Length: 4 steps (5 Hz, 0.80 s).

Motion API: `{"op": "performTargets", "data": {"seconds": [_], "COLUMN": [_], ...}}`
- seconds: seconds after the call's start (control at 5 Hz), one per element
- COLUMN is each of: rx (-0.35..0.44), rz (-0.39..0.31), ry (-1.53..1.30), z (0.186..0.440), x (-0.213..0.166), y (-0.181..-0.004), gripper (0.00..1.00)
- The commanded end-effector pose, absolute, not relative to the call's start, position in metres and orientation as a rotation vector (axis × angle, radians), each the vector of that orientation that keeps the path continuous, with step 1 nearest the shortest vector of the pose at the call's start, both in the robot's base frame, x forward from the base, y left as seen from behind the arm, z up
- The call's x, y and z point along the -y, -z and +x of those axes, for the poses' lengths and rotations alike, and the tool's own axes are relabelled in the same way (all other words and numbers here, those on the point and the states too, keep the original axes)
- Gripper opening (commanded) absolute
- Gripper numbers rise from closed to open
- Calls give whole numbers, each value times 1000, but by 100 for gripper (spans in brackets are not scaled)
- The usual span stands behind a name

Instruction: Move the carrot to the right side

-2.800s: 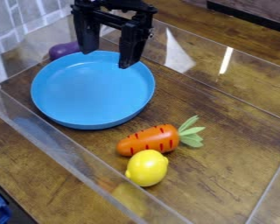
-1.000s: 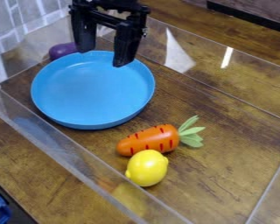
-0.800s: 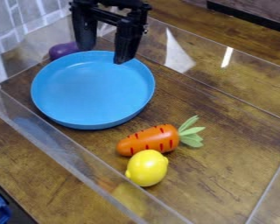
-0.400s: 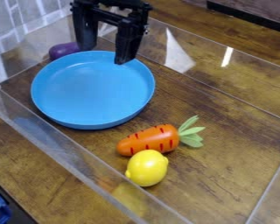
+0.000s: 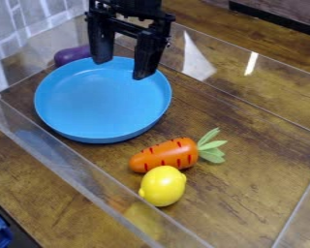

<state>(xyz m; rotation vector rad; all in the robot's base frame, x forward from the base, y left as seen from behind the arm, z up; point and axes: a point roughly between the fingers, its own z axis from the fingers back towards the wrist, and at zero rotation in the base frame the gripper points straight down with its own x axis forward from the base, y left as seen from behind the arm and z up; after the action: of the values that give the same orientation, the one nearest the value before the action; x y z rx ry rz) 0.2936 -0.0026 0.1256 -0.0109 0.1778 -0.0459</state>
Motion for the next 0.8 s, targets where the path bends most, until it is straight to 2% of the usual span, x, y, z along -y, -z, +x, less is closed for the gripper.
{"op": "performTargets", "data": {"seconds": [0.0,0.6], "rx": [-117,-112], "rz": [-11,-32], "ry": [57,60], "z": [299,292], "x": [4,1], "y": [-146,-159], "gripper": [100,100]}}
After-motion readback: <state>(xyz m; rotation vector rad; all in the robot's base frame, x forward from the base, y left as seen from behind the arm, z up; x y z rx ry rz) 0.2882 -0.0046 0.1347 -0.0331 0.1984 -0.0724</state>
